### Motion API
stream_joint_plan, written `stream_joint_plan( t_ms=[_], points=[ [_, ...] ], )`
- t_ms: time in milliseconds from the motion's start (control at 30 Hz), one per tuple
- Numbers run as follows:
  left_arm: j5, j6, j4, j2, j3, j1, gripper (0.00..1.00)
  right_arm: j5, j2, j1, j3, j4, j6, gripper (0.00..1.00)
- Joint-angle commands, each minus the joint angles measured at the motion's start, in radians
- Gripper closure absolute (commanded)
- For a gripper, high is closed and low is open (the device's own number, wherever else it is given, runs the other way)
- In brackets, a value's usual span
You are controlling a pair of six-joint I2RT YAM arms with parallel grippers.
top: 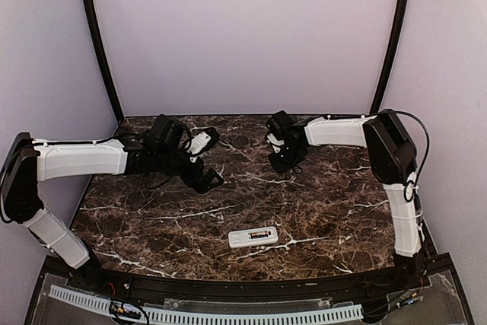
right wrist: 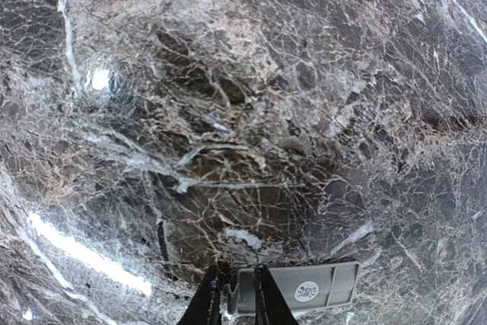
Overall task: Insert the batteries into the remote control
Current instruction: Pass from the right arm to the left
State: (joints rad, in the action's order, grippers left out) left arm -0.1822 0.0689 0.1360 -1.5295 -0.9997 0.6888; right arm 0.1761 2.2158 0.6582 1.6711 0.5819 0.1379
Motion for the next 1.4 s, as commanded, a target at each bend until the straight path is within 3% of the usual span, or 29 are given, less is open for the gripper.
stream_joint_plan(
  t_ms=[0,233,467,1067,1367],
  points=[
    [-0.014,0.015,0.006,0.015,0.004,-0.007,0.01,0.029,-0.018,0.021,-0.014,0.058,0.004,0.84],
    [-0.017,0.020,0.005,0.017,0.004,-0.006,0.01,0.051,-0.021,0.026,-0.022,0.063,0.011,0.88],
    [-0.016,0.025,0.006,0.020,0.006,-0.006,0.01,0.013,-0.019,0.026,-0.033,0.056,0.018,1.00],
    [-0.046,0.067,-0.024,0.044,0.029,-0.007,0.01,-0.148,-0.179,0.025,-0.071,0.062,0.021,1.00],
    [-0.156,0.122,-0.158,0.131,0.106,-0.006,0.04,-0.367,-0.321,0.065,-0.070,0.115,-0.198,1.00]
  ],
)
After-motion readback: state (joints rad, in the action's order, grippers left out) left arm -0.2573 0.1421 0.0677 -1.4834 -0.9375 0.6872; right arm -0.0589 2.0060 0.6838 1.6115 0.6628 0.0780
